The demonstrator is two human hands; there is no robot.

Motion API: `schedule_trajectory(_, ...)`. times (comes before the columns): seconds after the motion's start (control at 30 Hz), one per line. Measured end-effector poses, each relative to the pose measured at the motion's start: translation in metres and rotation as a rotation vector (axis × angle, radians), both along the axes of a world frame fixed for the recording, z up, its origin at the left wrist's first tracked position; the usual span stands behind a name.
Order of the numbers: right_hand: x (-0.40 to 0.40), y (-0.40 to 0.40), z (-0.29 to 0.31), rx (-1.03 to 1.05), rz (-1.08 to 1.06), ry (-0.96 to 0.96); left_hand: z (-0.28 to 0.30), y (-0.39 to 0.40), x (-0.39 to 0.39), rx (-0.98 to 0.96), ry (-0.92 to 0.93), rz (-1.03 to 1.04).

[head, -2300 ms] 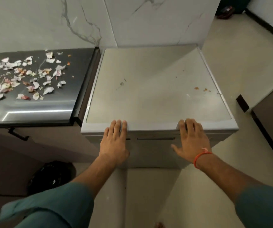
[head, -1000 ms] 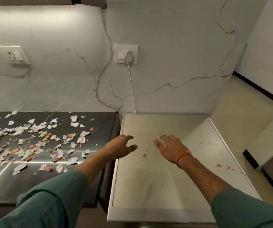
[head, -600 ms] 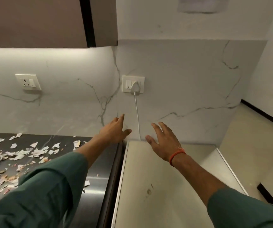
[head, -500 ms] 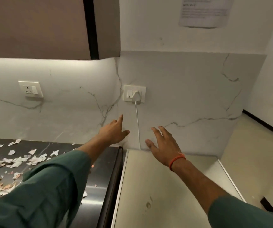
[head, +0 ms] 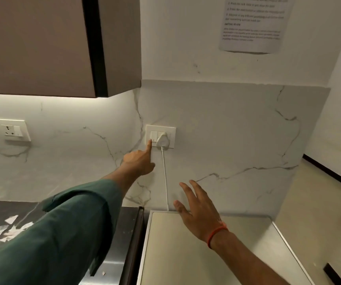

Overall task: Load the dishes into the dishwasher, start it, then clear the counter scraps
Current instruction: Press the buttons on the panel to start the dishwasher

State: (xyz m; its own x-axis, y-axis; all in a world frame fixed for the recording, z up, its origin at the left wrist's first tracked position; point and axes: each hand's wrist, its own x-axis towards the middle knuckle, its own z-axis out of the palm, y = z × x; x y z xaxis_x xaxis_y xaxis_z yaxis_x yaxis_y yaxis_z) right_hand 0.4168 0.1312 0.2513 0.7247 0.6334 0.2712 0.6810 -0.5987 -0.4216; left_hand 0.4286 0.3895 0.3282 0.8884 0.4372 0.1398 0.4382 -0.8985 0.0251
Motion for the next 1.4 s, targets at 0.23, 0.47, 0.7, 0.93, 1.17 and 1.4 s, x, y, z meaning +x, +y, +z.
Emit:
schedule_trajectory(0.23,0.006,0.005,-0.009,0.016,0.001,-0.05,-0.013,0.003,0.013,0.004,-0.003,0.011)
schedule_trajectory(0.47,0.015,0.01,-0.02,-0.024,-0.011,-0.052,-0.023,0.011,0.024,0.009,-0.028,-0.001)
schedule_trajectory(0.7,0.023,0.017,-0.024,-0.062,-0.006,-0.063,-0.033,0.02,0.028,0.004,-0.034,0.025)
schedule_trajectory(0.93,0.025,0.021,-0.027,-0.087,-0.036,-0.05,-0.044,0.014,0.011,-0.077,-0.08,-0.01)
schedule_trajectory(1.17,0.017,0.019,-0.034,-0.159,-0.058,-0.006,-0.089,-0.013,-0.022,-0.196,-0.088,-0.013)
schedule_trajectory(1.4,-0.008,0.006,-0.044,-0.219,-0.093,0.019,-0.12,-0.047,-0.072,-0.254,-0.074,-0.061)
